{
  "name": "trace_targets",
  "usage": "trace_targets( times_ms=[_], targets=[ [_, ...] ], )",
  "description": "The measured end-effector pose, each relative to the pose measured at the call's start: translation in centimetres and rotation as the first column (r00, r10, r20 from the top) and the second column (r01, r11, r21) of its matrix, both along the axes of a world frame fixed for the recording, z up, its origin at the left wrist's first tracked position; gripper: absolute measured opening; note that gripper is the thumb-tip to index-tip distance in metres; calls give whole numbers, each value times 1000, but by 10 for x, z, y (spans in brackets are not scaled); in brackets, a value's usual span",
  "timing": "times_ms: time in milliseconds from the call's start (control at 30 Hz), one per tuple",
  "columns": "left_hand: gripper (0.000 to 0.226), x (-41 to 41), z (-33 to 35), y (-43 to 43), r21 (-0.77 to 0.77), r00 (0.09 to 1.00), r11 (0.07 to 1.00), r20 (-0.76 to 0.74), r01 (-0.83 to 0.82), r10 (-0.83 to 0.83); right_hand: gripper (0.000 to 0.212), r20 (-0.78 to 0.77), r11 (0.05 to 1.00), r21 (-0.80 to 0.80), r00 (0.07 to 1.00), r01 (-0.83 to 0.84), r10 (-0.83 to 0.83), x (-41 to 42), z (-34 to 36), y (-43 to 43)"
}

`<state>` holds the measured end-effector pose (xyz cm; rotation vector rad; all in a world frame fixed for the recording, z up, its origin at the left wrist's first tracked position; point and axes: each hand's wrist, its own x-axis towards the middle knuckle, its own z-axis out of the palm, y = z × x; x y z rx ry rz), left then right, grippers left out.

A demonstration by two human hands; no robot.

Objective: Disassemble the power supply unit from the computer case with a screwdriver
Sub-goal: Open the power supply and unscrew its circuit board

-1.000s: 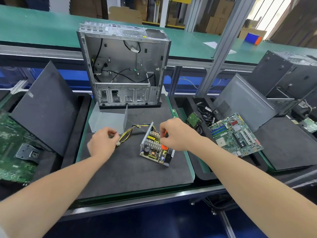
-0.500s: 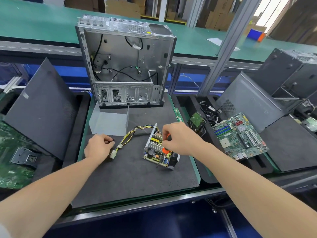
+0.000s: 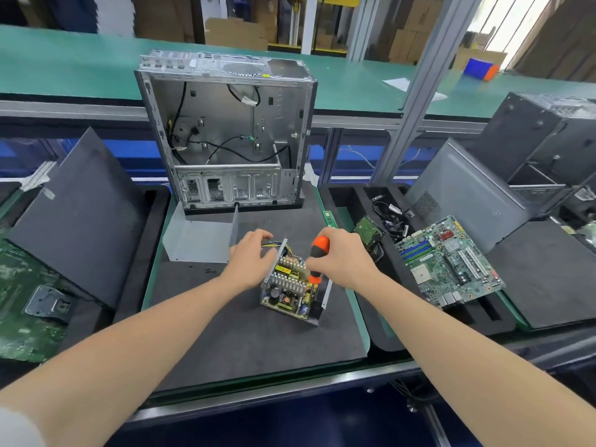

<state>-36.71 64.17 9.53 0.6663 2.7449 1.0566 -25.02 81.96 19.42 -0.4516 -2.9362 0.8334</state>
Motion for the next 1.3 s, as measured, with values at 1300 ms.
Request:
trace_targets(
  times_ms=[1300],
  targets=[
    [37,-37,43,107,-318,978,943,143,-101,153,54,198,968,-244,980,59,-10,-4,-67,57]
  ],
)
